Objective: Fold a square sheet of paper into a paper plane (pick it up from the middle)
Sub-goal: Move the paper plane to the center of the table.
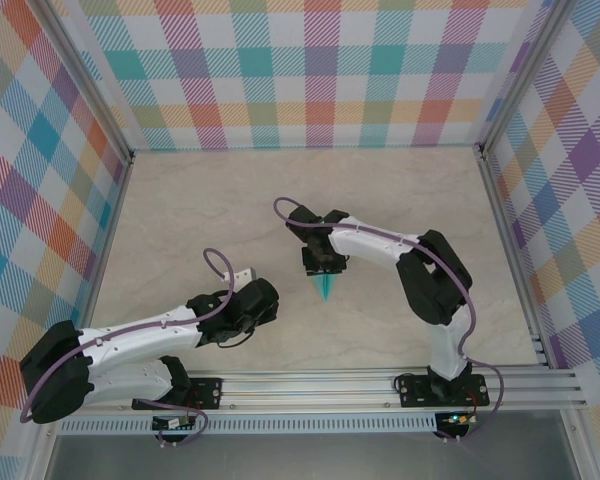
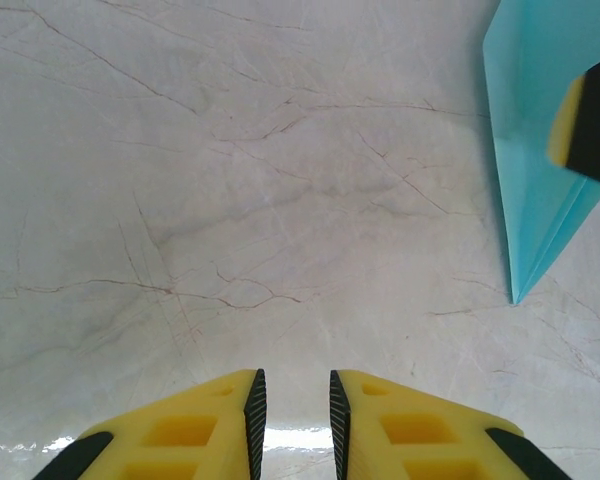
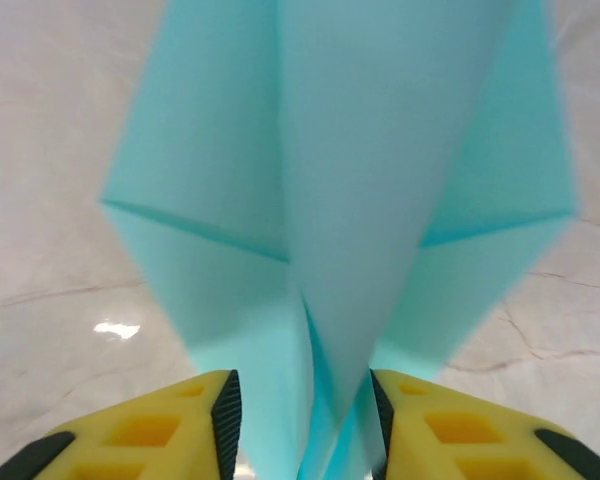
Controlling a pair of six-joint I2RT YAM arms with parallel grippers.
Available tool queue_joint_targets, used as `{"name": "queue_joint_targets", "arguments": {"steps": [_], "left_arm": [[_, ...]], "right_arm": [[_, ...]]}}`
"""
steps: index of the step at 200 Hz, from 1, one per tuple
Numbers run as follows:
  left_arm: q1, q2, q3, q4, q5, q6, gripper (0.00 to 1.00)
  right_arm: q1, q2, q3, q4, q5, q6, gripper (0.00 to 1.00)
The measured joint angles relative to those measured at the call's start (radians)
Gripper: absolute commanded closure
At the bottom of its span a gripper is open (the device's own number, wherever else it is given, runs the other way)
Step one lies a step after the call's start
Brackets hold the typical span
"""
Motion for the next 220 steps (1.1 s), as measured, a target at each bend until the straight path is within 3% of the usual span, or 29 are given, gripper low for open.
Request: {"name": "queue_joint_targets", "arguments": {"steps": [81,116,147,161,183,220], "left_arm": [[0.000,0.021,0.019,-0.006,0.000,0.018,0.73],[0.000,0.017,0.029,-0.024,-0.022,0.034,0.71],[0.001,-0.033,0.028,-0.041,-0.056,0.053,0.65],[0.003,-0.066,0.028,-0.056,-0.079,0.066,0.60],[0.005,-0.110,0.028,-0.089,-0.128,0.088,0.56],[0.006,-0.167,0.028,-0.136,-0.195,0.109,0.47]], "right_arm": [[0.000,-0.368,-0.145,0.009,0.063,-0.012,0.46],[0.000,-0.621,-0.293,0.047,0.180,-0.027,0.28],[-0.003,-0.827,-0.422,0.081,0.317,-0.069,0.01],[-0.017,-0.889,-0.473,0.088,0.398,-0.085,0.00],[-0.116,-0.934,-0.538,0.090,0.514,-0.101,0.00],[-0.306,-0.947,-0.662,0.166,0.602,-0.189,0.00]]}}
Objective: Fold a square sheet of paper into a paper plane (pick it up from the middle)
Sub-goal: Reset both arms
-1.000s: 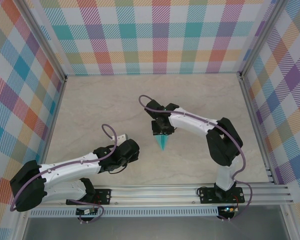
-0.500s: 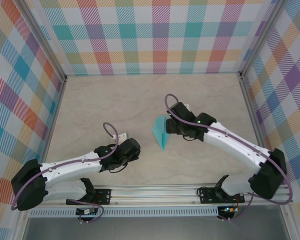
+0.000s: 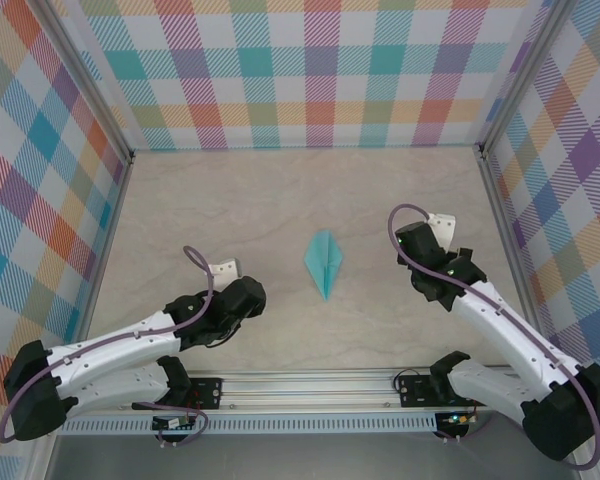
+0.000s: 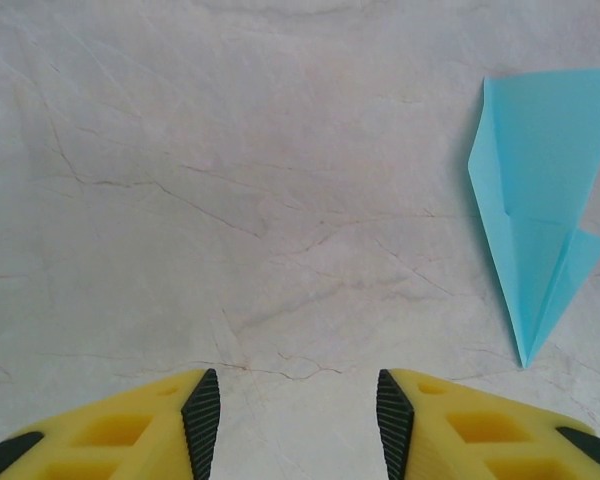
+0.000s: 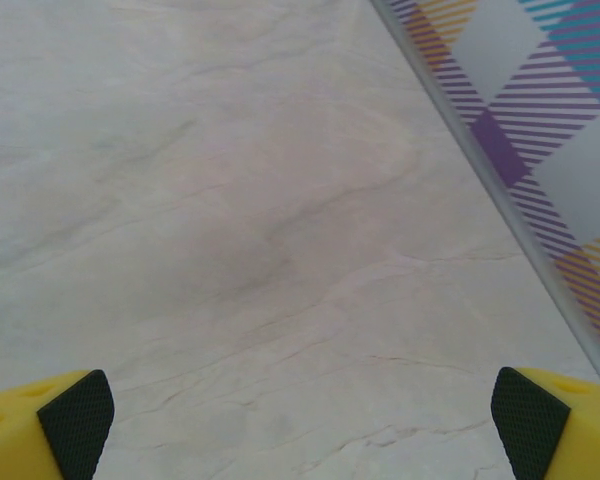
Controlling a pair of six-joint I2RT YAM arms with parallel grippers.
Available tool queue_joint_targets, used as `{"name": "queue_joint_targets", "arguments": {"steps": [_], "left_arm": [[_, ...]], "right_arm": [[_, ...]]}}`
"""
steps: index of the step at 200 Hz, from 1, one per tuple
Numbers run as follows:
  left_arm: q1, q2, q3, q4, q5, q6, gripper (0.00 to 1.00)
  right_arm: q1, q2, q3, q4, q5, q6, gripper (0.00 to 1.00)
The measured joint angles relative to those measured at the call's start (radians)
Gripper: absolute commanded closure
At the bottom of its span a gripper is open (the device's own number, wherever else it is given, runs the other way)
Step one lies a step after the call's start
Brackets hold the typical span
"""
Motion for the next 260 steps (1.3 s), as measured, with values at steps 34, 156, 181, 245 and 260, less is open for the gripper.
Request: {"name": "queue_joint_targets", "arguments": {"steps": [34,156,181,245,260], "left_arm": [[0.000,-0.034,0.000,-0.022,-0.027,0.016,0.23],[0.004,-0.121,-0.038,-0.055,-0.134,0.047,0.00],[0.011,-0.121,-0.038,-0.052,-0.163,0.099,0.00],[0.107,-0.125,-0.027,-0.026,-0.224,0.254,0.00],[0.150,-0.125,-0.027,-0.005,-0.222,0.293,0.00]], "right_arm": [[-0.103,0.000,-0.150,0.145,-0.015,-0.080,0.00],[-0.304,0.191,-0.410,0.857,-0.289,-0.299,0.00],[-0.359,0.237,-0.414,1.006,-0.419,-0.347,0.00],[-0.416,0.418,-0.425,1.355,-0.656,-0.455,0.00],[-0.430,0.470,-0.425,1.382,-0.689,-0.460,0.00]]}}
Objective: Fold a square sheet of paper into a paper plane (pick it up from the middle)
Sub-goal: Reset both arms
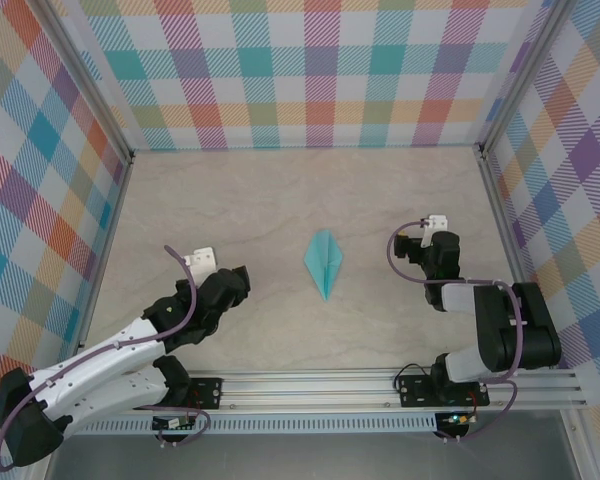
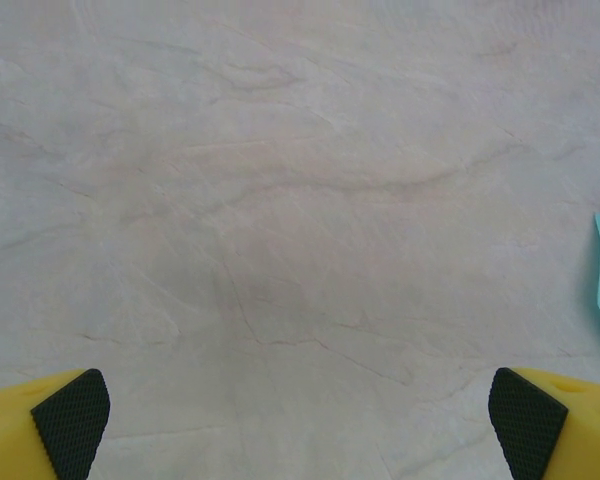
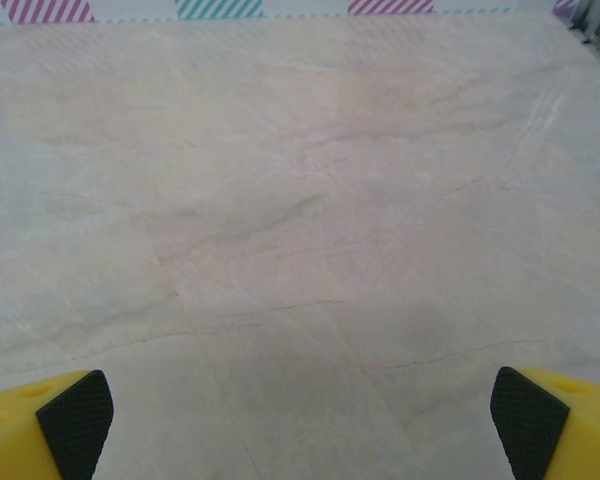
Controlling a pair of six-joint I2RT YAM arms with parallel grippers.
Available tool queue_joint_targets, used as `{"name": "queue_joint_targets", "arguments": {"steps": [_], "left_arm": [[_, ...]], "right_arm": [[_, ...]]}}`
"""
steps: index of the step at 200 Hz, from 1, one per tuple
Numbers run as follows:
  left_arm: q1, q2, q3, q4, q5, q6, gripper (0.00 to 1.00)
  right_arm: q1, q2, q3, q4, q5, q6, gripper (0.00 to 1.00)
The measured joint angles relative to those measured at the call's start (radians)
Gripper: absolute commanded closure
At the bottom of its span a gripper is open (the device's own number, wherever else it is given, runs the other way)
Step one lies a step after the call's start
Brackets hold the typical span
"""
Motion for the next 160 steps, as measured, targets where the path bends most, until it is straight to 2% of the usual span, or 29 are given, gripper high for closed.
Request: {"name": "queue_joint_targets", "arguments": {"steps": [43,81,131,160], "left_arm": [[0.109,0.008,0.000,0.051,0.007,0.109,0.00],[0.229,0.008,0.000,0.093,0.023,0.207,0.00],[0.404,0.003,-0.003,0.173,0.035,0.306,0.00],[0.479,-0.003,-0.102,0.352,0.003,0.359,0.00]], "right_arm": [[-0.020,0.055,0.002,0.031,-0.034,0.008,0.00],[-0.026,0.055,0.003,0.054,0.045,0.046,0.00],[-0.026,0.055,0.003,0.061,0.060,0.050,0.00],[-0.026,0.055,0.003,0.061,0.060,0.050,0.00]]}}
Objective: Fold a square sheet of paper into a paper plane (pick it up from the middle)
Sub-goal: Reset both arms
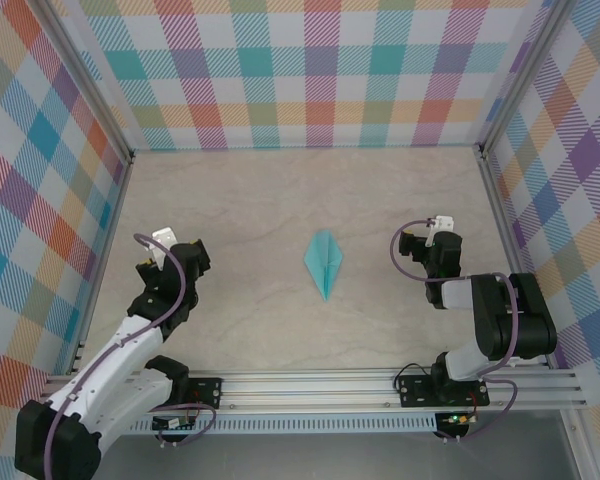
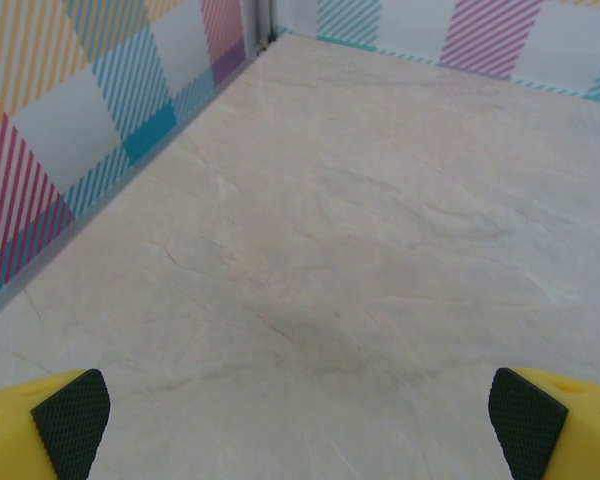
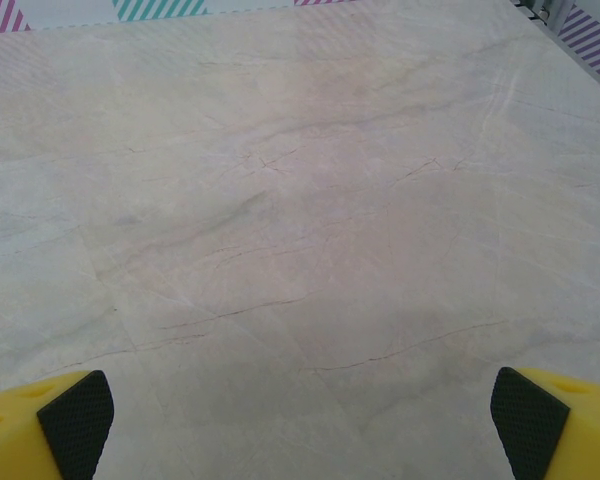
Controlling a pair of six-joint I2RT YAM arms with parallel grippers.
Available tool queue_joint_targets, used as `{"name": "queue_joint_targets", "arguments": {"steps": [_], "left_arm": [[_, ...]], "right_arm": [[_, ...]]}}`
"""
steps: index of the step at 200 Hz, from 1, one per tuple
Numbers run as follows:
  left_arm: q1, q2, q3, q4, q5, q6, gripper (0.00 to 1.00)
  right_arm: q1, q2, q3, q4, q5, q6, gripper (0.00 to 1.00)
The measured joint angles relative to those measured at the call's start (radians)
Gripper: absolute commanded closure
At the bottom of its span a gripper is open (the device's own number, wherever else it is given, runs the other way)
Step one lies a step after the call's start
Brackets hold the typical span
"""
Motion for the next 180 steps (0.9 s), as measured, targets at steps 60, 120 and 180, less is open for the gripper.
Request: {"name": "queue_joint_targets", "arguments": {"steps": [60,120,180], "left_arm": [[0.047,0.207,-0.156,0.430,0.040,0.169,0.00],[0.102,0.404,-0.195,0.767,0.176,0.276,0.00],[0.190,0.631,-0.183,1.002,0.340,0.315,0.00]], "right_arm": [[0.000,0.000,0.000,0.000,0.000,0.000,0.00],[0.000,0.000,0.000,0.000,0.000,0.000,0.00],[0.000,0.000,0.000,0.000,0.000,0.000,0.00]]}}
